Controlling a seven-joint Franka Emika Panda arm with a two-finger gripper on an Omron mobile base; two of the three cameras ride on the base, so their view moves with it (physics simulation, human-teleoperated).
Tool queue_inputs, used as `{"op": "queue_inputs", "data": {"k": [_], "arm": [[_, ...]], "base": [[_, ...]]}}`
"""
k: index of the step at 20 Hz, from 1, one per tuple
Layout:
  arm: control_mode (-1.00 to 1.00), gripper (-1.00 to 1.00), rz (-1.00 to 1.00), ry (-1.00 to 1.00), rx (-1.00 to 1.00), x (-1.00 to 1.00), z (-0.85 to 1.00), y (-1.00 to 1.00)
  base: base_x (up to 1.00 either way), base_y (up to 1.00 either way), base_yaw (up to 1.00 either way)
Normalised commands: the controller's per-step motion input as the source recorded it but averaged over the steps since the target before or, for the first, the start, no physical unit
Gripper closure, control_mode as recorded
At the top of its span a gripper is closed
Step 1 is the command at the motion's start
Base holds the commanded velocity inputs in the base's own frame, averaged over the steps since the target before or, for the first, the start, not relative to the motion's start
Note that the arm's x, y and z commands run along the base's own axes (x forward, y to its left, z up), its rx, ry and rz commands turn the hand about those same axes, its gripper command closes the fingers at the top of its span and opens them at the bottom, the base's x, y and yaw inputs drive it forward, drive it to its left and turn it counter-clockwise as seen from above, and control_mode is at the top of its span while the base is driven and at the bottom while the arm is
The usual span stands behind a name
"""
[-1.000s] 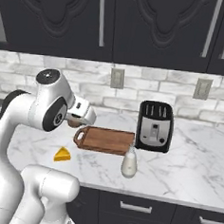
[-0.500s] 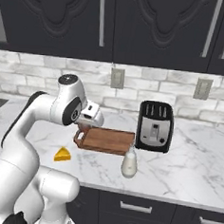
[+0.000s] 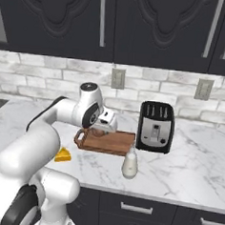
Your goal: Retrieve the reheated potato from the microwave, then place the potato, cheese, and condiment on the cutting board.
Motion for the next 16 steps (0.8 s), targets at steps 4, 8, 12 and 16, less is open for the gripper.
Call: {"op": "queue_inputs", "data": {"k": [4, 8, 12, 16], "arm": [[-1.00, 1.00, 0.00, 0.00, 0.00, 0.50, -0.48, 0.00], [-1.00, 1.00, 0.00, 0.00, 0.00, 0.59, -0.46, 0.00], [-1.00, 1.00, 0.00, 0.00, 0.00, 0.44, -0.40, -0.03], [-1.00, 1.00, 0.00, 0.00, 0.00, 0.30, -0.32, -0.08]], "base": [[0.00, 0.00, 0.00], [0.00, 0.00, 0.00], [0.00, 0.00, 0.00], [0.00, 0.00, 0.00]]}}
